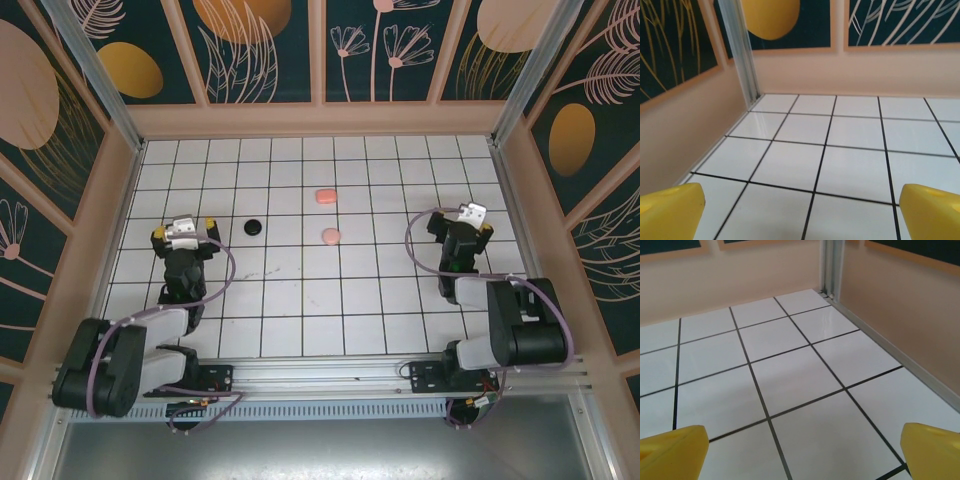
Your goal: Insert the wireless bluetooth earbuds into the charging case
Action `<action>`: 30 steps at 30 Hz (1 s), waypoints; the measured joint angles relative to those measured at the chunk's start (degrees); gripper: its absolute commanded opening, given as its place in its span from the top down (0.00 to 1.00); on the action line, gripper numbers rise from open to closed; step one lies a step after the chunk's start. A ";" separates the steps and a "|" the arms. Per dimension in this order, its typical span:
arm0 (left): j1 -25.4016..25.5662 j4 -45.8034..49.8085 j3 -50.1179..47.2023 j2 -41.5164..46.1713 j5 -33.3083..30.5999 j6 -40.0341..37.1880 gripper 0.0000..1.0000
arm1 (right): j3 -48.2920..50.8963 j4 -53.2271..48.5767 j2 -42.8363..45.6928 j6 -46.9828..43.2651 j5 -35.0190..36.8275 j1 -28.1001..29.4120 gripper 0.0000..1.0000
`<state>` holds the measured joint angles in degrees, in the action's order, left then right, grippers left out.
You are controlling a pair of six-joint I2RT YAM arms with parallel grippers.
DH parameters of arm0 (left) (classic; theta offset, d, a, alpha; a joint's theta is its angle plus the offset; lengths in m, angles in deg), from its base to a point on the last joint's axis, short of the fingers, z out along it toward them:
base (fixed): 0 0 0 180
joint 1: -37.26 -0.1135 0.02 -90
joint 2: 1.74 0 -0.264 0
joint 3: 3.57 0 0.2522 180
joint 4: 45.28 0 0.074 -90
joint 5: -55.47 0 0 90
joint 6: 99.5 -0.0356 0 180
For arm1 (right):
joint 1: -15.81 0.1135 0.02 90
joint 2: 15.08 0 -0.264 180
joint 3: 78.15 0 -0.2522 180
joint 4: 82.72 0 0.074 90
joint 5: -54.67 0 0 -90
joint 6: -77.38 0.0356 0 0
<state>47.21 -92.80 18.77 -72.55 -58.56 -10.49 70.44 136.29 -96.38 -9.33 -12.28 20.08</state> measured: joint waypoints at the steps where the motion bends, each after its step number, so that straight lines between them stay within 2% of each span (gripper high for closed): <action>1: -0.24 -1.55 -0.31 -1.49 0.61 0.20 0.01 | 0.92 2.03 -1.01 -0.20 -0.57 -0.04 0.01; 14: -5.62 -15.02 -0.26 -14.71 11.15 0.85 0.01 | 5.95 17.90 -6.34 -2.10 -11.58 -2.75 0.01; 21: -9.99 -11.91 4.72 -16.37 17.62 3.32 0.01 | 5.05 17.31 -6.84 -2.10 -18.64 -5.86 0.01; 30: -10.23 -10.49 5.25 -16.37 19.10 4.55 0.01 | 4.79 17.31 -6.84 -2.12 -20.81 -5.77 0.01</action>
<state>36.98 -103.29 24.02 -88.92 -39.46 -5.95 75.23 153.60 -103.22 -11.45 -33.09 14.31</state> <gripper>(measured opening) 0.987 0.990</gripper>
